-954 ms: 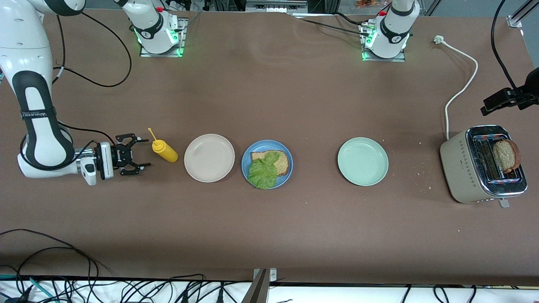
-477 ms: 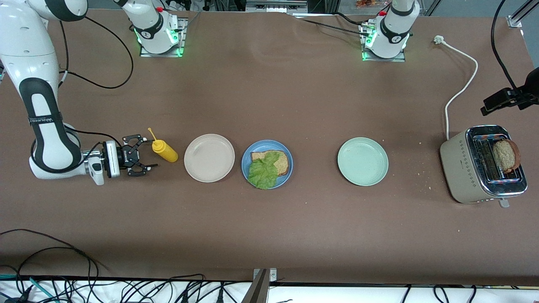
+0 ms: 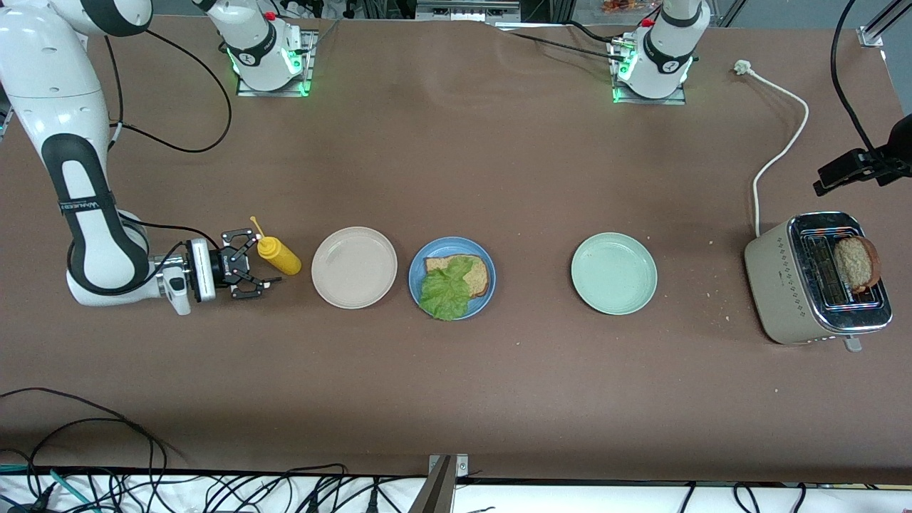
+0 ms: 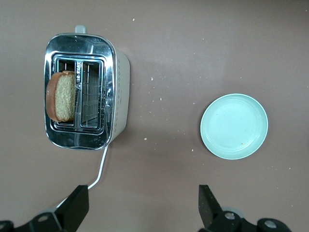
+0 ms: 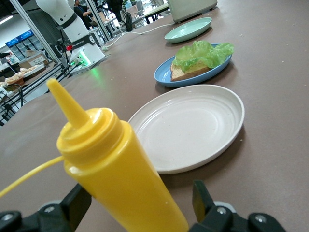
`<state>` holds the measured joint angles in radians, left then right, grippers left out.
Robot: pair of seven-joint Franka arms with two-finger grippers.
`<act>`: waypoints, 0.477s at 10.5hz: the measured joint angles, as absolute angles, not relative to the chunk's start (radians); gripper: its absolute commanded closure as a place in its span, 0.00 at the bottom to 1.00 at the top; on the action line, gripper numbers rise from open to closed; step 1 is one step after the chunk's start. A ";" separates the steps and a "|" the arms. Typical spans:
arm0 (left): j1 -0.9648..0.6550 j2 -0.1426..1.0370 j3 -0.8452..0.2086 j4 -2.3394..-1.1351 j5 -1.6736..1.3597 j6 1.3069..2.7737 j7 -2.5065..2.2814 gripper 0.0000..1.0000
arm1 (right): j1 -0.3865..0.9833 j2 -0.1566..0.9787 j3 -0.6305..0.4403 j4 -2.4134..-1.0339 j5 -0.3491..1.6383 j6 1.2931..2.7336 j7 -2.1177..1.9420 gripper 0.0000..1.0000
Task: Make sandwich in blue plate with both arms
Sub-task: 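Close the right gripper around the mustard bottle's body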
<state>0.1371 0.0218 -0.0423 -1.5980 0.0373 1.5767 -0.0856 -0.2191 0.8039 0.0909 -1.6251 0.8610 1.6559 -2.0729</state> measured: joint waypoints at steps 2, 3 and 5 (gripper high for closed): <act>0.137 0.022 -0.042 -1.598 0.037 1.577 -0.086 0.00 | -0.219 0.820 0.091 -1.627 0.866 1.655 -2.090 0.86; 0.137 0.022 -0.042 -1.598 0.037 1.577 -0.086 0.00 | -0.219 0.824 0.091 -1.627 0.873 1.655 -2.097 0.88; 0.137 0.022 -0.042 -1.598 0.037 1.577 -0.086 0.00 | -0.219 0.824 0.091 -1.624 0.874 1.655 -2.095 0.90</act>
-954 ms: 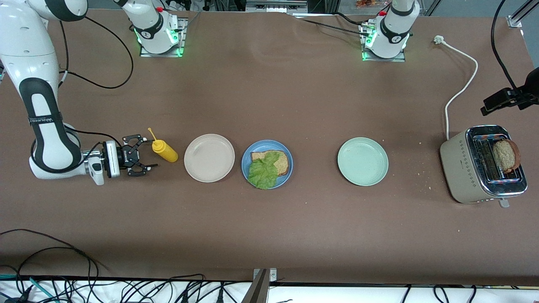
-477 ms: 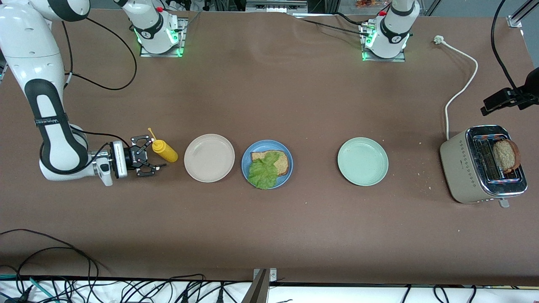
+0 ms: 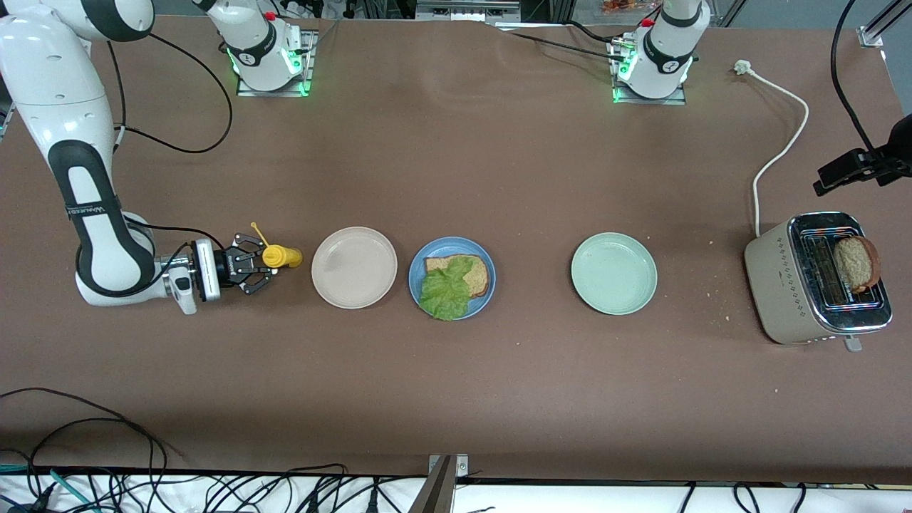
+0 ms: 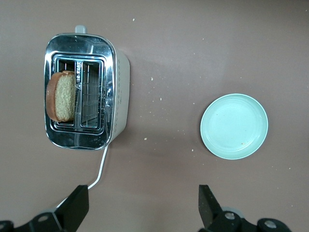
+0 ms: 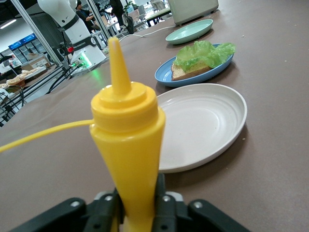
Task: Make sandwich in blue plate with both arms
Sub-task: 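Close the right gripper around the mustard bottle's body, then lift the mustard bottle with the right gripper over the blue plate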
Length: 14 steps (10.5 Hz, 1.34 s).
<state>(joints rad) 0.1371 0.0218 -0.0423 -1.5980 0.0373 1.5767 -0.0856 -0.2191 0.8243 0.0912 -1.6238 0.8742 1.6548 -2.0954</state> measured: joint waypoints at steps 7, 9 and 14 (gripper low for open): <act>0.137 0.022 -0.042 -1.598 0.037 1.576 -0.086 0.00 | -0.100 0.704 0.101 -1.438 0.613 1.653 -1.550 0.89; 0.137 0.022 -0.042 -1.598 0.037 1.576 -0.086 0.00 | -0.001 0.686 0.103 -1.362 0.453 1.656 -1.355 0.89; 0.137 0.022 -0.042 -1.598 0.037 1.576 -0.086 0.00 | 0.227 0.688 0.103 -1.283 0.146 1.701 -1.031 0.89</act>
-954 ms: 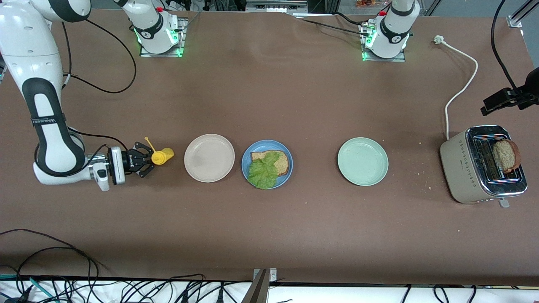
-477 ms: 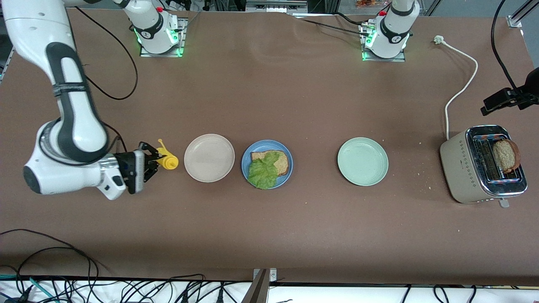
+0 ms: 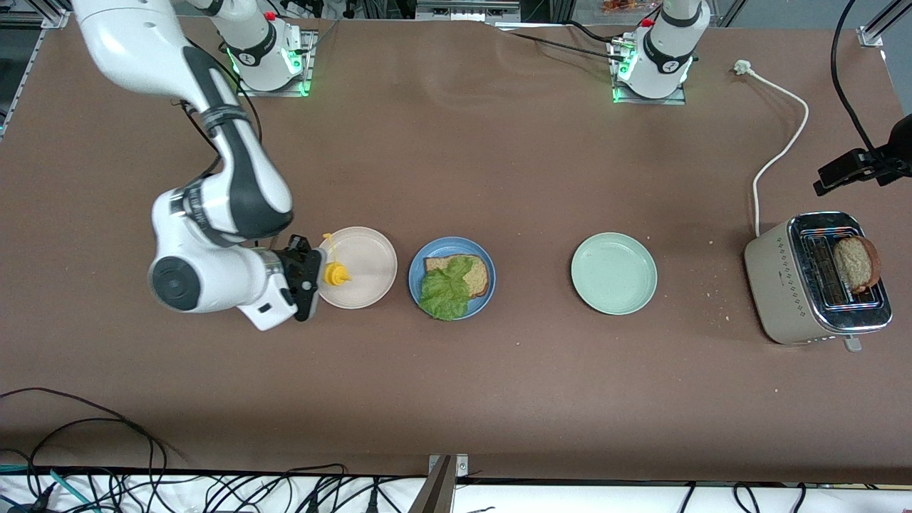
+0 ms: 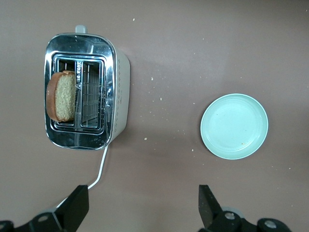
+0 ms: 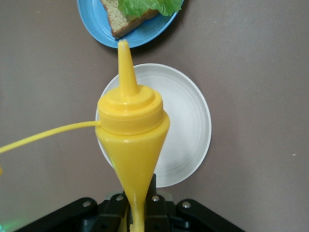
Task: Make sandwich in blue plate with both arms
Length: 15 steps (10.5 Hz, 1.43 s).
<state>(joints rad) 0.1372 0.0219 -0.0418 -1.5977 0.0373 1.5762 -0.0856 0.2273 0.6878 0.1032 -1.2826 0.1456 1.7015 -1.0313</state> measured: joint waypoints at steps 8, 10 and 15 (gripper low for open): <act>0.138 0.022 -0.042 -1.597 0.037 1.576 -0.086 0.00 | 0.622 0.744 0.101 -1.265 -0.456 1.728 -0.691 0.89; 0.138 0.022 -0.042 -1.597 0.037 1.576 -0.086 0.00 | 0.651 0.776 0.100 -1.265 -0.518 1.730 -0.647 0.88; 0.138 0.060 -0.041 -1.600 0.037 1.571 -0.086 0.00 | 0.609 0.767 0.085 -1.247 -0.473 1.730 -0.644 0.88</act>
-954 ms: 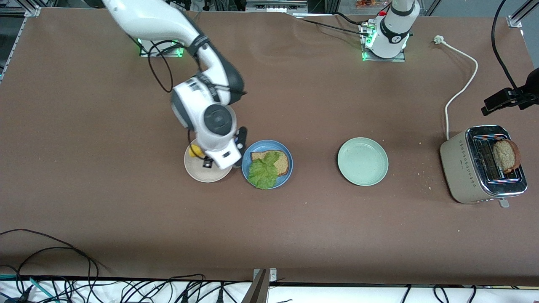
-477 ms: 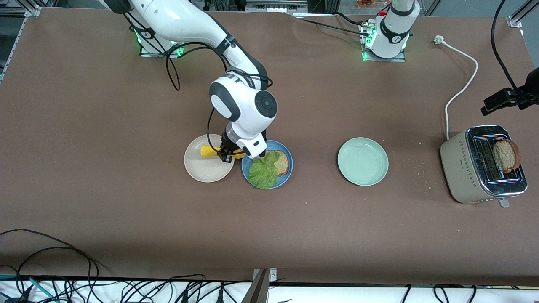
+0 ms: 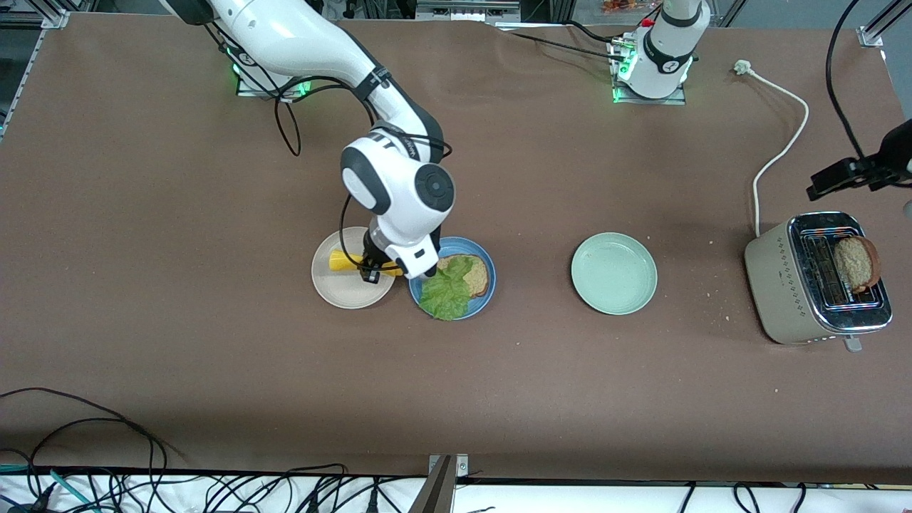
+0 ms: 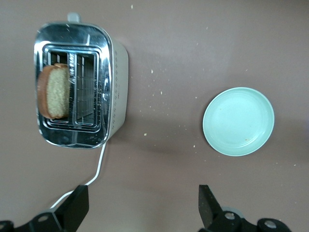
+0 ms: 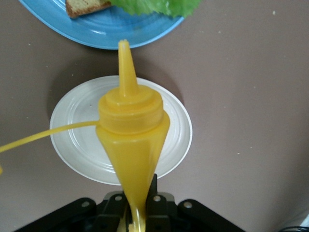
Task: Make sandwich in blue plate with both arms
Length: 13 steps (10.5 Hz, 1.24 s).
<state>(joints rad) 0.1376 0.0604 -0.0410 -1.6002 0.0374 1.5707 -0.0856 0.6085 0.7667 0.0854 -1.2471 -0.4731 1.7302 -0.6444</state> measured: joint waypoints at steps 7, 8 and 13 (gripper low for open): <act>0.169 0.159 -0.021 -1.588 0.083 1.575 -0.001 0.00 | 0.221 0.684 0.074 -1.234 0.203 1.723 -1.179 0.88; 0.201 0.191 -0.017 -1.571 0.084 1.580 0.040 0.00 | 0.180 0.685 0.075 -1.236 0.261 1.701 -1.262 0.88; 0.437 0.443 -0.012 -1.414 0.085 1.684 0.312 0.00 | -0.003 0.698 0.075 -1.337 0.579 1.627 -1.741 0.88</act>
